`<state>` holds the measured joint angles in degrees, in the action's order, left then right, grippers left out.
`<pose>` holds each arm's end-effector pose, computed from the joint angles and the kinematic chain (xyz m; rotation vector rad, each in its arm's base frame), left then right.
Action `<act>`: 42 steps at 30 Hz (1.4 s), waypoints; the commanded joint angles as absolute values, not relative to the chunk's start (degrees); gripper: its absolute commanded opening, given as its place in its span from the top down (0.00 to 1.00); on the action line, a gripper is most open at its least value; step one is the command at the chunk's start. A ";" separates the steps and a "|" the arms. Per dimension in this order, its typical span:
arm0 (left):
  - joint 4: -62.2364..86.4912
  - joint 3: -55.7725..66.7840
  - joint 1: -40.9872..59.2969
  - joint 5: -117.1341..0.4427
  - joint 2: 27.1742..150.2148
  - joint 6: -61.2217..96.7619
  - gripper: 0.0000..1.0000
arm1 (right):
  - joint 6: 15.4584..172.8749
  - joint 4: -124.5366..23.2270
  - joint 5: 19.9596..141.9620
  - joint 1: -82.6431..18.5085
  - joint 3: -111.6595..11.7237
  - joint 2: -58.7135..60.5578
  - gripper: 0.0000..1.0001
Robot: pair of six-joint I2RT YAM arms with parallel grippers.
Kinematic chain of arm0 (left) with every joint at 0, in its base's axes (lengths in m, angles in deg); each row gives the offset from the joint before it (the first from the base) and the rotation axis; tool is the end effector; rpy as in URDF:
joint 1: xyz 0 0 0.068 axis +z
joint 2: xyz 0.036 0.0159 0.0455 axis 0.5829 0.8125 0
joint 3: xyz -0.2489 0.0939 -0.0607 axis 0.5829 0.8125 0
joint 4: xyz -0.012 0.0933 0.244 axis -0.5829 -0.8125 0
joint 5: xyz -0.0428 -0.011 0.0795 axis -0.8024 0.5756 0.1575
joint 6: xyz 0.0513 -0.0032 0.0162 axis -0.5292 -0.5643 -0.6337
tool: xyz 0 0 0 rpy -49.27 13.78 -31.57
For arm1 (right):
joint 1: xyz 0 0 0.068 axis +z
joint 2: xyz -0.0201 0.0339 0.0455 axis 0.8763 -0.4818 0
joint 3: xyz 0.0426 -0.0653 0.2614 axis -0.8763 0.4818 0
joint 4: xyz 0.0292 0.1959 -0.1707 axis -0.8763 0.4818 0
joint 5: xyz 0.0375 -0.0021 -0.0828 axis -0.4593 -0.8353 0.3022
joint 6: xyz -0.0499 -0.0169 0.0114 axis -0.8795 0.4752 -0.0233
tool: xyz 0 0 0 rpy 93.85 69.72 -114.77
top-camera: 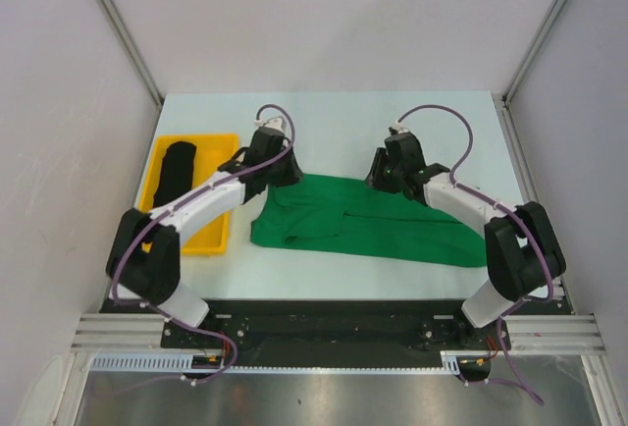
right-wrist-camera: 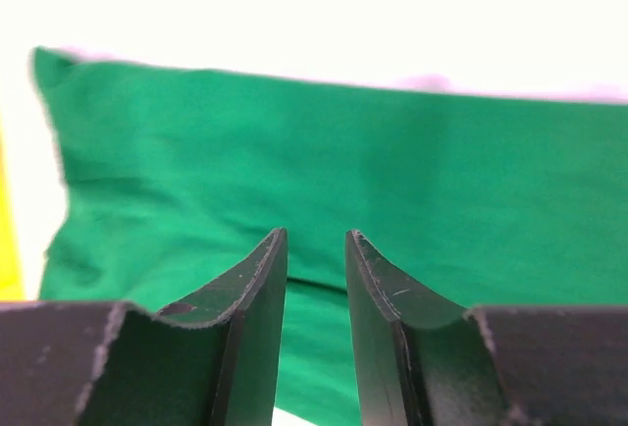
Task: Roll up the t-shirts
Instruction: Fold the T-shirt at the center of the board.
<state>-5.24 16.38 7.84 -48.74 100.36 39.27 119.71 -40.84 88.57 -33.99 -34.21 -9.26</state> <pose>0.2976 -0.1560 0.2528 -0.1201 2.3400 -0.5170 0.3094 0.1592 0.2279 0.1057 2.3572 0.5248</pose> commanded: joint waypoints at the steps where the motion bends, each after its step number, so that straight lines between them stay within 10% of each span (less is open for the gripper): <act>1: -1.07 13.17 5.34 -49.56 109.69 42.49 0.78 | 116.97 -35.52 92.46 -36.75 -34.19 -7.73 0.64; 8: 3.33 14.72 5.25 -52.81 120.16 45.65 0.84 | 115.13 -34.73 91.59 -42.64 -30.59 -6.07 0.63; 21: -6.77 25.44 5.33 -47.44 91.31 50.99 0.39 | 113.54 -32.01 89.57 -45.02 -29.18 0.08 0.56; 31: -5.18 51.57 -7.22 -34.91 68.32 85.34 0.27 | 113.28 -29.72 86.93 -43.27 -27.77 5.89 0.56; 42: -8.15 49.73 -10.13 -25.05 78.05 97.68 0.22 | 113.37 -27.96 87.46 -42.74 -26.02 8.79 0.56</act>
<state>-3.91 54.30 -9.34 -31.32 73.97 88.89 114.18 -28.95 87.54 -43.04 -27.11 6.26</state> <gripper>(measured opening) 0.782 0.440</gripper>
